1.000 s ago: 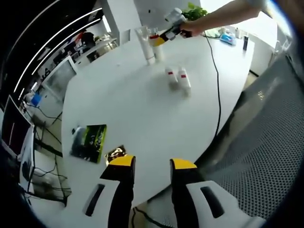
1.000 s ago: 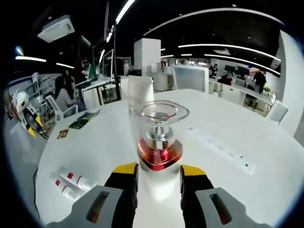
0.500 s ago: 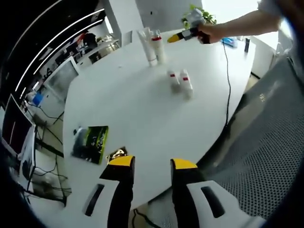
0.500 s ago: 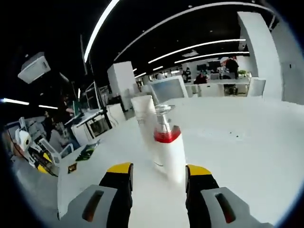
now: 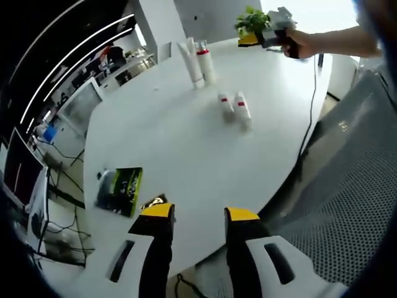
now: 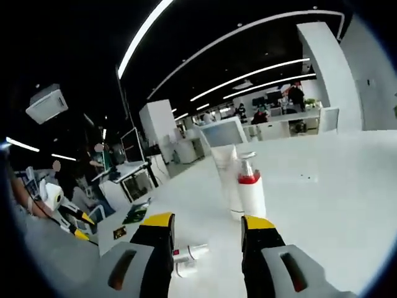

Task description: Arrange the skincare products in the storage area until every visible bottle or jar stands upright without overlapping.

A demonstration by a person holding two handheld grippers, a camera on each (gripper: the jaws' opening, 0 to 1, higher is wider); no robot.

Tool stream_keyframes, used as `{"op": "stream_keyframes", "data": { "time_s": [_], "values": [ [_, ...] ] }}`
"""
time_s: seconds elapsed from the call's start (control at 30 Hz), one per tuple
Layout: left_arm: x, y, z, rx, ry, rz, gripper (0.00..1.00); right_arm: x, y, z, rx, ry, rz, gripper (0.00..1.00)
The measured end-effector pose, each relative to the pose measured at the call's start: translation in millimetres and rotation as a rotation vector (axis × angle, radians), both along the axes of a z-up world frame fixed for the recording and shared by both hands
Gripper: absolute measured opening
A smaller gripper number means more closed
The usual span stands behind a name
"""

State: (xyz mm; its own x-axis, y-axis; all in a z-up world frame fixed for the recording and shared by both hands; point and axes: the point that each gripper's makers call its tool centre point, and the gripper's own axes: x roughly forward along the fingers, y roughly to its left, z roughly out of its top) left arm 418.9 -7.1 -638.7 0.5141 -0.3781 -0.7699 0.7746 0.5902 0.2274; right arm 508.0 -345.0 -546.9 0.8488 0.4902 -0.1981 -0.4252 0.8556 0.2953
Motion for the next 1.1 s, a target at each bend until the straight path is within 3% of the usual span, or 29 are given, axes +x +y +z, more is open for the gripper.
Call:
{"op": "stream_keyframes", "data": {
  "time_s": [0.17,0.37,0.47,0.67,0.77,0.83,0.87,0.9,0.97,1.03,1.1],
  "values": [
    [0.4,-1,1.1,-0.003,-0.004,0.001,0.30,-34,30,25.8,0.002,-0.041,0.054,0.36],
    [0.1,-2,2.2,-0.002,-0.011,0.000,0.31,-61,49,40.8,0.019,-0.069,0.073,0.36],
    [0.2,-1,1.3,0.008,-0.007,0.009,0.33,-74,53,30.5,-0.037,-0.051,0.089,0.36],
    [-4.0,-4,-3.6,0.031,0.013,-0.016,0.36,-93,56,30.3,-0.044,-0.044,0.097,0.37],
    [-4.3,-6,-4.4,0.032,0.026,-0.014,0.40,-101,58,24.7,-0.108,-0.033,0.105,0.37],
    [-2.6,-13,0.4,0.013,0.010,-0.022,0.45,-108,57,10.3,-0.192,0.030,0.109,0.36],
    [2.1,-18,6.0,-0.009,-0.030,-0.038,0.48,-112,58,4.4,-0.225,0.054,0.124,0.36],
    [2.0,-24,10.0,-0.030,-0.037,-0.053,0.51,-114,59,2.4,-0.236,0.054,0.131,0.35],
    [2.9,-22,7.8,-0.010,-0.019,-0.058,0.57,-117,64,4.0,-0.230,0.024,0.126,0.36],
    [6.8,-19,3.2,0.074,0.021,-0.058,0.65,-120,65,1.0,-0.223,0.046,0.117,0.36],
    [15.1,-34,6.5,0.052,-0.001,-0.079,0.69,-124,68,0.3,-0.211,0.050,0.112,0.37]
  ]
}}
